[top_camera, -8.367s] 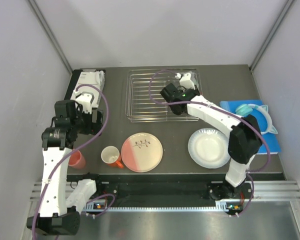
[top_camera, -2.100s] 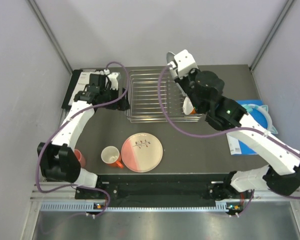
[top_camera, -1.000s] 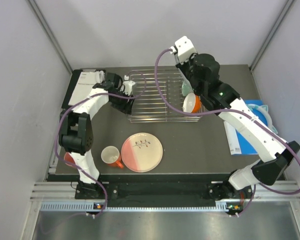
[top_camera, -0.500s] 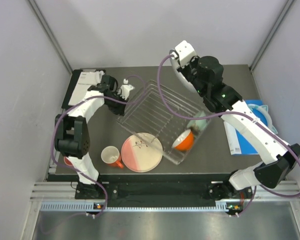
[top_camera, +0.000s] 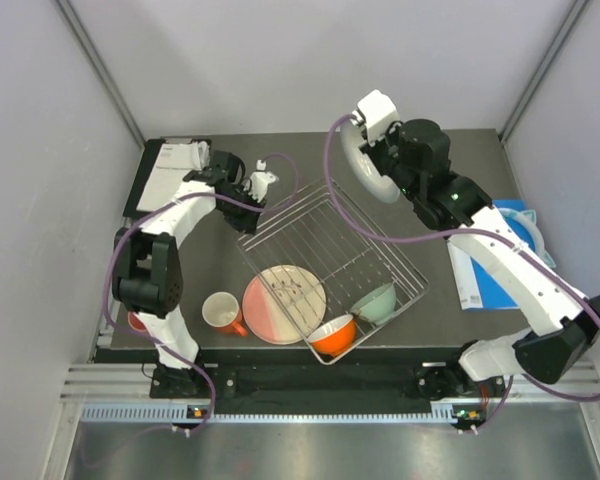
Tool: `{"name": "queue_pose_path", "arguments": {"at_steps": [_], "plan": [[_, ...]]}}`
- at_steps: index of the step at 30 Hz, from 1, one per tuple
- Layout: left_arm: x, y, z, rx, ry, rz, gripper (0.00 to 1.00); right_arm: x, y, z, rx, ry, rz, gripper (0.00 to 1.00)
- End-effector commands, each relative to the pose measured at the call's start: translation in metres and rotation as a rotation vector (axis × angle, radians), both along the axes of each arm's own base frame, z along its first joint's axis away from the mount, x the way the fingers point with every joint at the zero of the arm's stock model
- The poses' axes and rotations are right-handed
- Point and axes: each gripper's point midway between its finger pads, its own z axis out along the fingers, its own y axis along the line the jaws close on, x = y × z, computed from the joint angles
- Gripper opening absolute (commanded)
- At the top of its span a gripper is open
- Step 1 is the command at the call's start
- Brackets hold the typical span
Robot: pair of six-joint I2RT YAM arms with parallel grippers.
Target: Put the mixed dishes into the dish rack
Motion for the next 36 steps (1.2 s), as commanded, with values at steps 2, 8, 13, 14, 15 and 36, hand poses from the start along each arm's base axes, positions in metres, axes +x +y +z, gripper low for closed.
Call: {"name": "queue_pose_path", "arguments": {"at_steps": [2,8,13,14,15,36], "plan": [[0.046,-0.012,0.011,-0.054,-0.007,0.210,0.18,-0.048,-0.027,0.067,0.205,-0.126,-0.011,0.00],[0.057,-0.021,0.000,-0.073,0.096,0.433,0.05,-0.078,-0.037,0.075,0.241,-0.109,0.013,0.00],[0.047,-0.032,-0.008,-0.108,0.163,0.523,0.04,-0.084,-0.046,0.058,0.160,-0.090,-0.007,0.00],[0.046,-0.033,-0.009,-0.103,0.158,0.519,0.03,-0.083,-0.047,0.058,0.156,-0.099,-0.011,0.00],[0.045,-0.032,-0.010,-0.094,0.150,0.521,0.04,-0.080,-0.047,0.053,0.133,-0.097,-0.016,0.00],[0.056,0.000,0.027,-0.039,0.016,0.494,0.86,-0.006,-0.038,0.013,-0.344,-0.213,0.125,0.00]]}}
